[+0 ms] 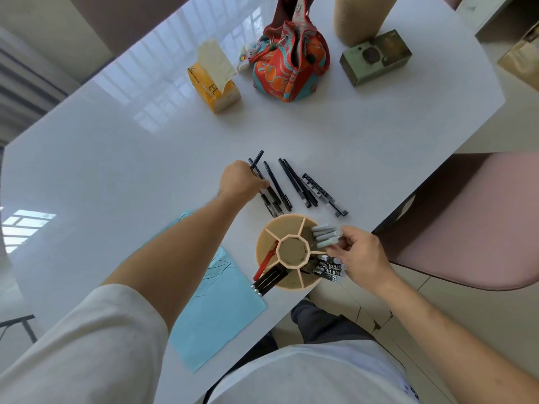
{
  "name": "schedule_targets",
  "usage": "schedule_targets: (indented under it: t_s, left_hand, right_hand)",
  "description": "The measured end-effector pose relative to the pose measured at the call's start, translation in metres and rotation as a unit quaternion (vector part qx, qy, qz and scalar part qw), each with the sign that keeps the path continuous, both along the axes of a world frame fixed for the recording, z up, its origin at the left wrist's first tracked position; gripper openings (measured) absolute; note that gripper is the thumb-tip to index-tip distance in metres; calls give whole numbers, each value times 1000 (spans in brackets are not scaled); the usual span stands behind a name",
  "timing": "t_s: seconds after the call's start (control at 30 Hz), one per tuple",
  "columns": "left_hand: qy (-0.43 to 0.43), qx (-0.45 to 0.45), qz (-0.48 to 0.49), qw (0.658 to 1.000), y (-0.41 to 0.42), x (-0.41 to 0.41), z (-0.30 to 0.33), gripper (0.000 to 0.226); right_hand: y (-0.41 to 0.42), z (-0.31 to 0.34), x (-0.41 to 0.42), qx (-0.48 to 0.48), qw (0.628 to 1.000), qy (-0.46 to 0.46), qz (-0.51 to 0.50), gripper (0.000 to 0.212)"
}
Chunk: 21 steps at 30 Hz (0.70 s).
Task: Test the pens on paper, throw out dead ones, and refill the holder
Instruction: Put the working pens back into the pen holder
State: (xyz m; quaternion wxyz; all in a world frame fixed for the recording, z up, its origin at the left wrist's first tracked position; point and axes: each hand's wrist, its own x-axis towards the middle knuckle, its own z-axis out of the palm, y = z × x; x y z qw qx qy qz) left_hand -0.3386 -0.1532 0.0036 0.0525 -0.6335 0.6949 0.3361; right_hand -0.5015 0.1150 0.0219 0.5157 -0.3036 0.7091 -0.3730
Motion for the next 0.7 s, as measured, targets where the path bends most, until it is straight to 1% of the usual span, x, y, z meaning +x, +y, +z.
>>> schedule_targets:
  t_s: [0.13,0.2,0.27,0.37,0.47,0.53,0.63,0.7]
  left_hand:
    - [-8,-42,-23,999,7,-7,2,28]
    - [-16,-57,-37,998,10,-14,2,31]
    - [-31,-54,-50,997,11,-19,2,36]
    - [-33,-16,-42,998,10,-22,1,29]
    - [-4,12,0,1000,13,-24,5,25]
    - [22,19,6,1000,17,-31,9,26]
    - [107,56,13,993,21,-46,10,30]
    - [134,78,19,988,23,-55,8,28]
  right_hand:
    - [-3,-3,-1,-6,1000,9,11,19]
    - [-3,-4,-1,-1,1000,7,5,23]
    - [-3,-7,-1,0,1000,5,3,28]
    - [-2,-13,-2,7,1000,3,-4,32]
    - [-1,-18,-2,8,1000,21,-1,30]
    - [0,-20,-2,8,1000,28,0,30]
    - [0,-21,-3,5,1000,28,0,28]
    - [0,-20,-2,1,1000,25,3,27]
